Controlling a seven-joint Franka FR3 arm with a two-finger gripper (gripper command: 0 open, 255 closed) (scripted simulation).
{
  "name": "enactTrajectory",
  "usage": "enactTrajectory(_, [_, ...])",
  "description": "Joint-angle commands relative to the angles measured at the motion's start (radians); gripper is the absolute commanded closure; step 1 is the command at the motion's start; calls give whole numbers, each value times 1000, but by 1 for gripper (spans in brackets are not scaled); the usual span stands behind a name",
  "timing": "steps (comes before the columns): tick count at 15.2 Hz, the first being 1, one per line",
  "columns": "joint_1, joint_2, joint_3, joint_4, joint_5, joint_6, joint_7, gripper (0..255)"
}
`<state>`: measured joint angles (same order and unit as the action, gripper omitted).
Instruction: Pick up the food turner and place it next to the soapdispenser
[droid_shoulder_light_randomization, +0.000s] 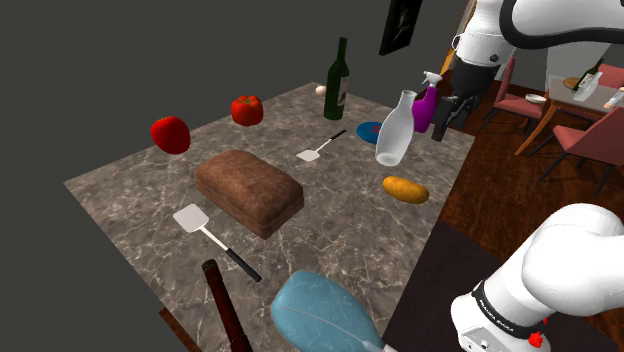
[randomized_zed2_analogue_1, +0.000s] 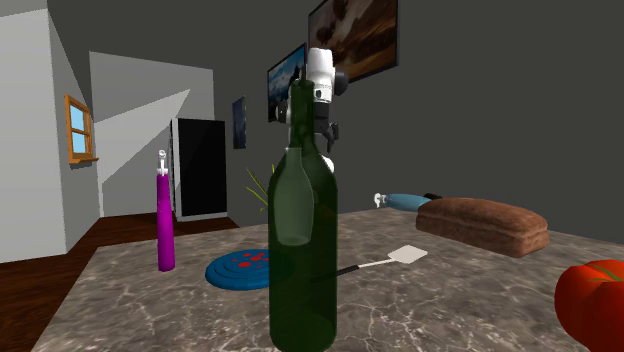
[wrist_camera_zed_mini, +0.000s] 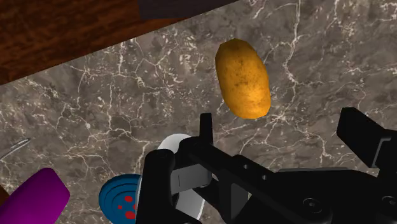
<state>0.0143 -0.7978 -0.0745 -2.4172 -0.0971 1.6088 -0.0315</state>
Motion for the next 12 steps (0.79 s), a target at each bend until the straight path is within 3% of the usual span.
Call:
enactTrajectory(1, [0, 0, 0, 0, 0, 0, 0, 0])
enactTrajectory(12, [-59, 355, 178, 86, 96, 279, 497, 0])
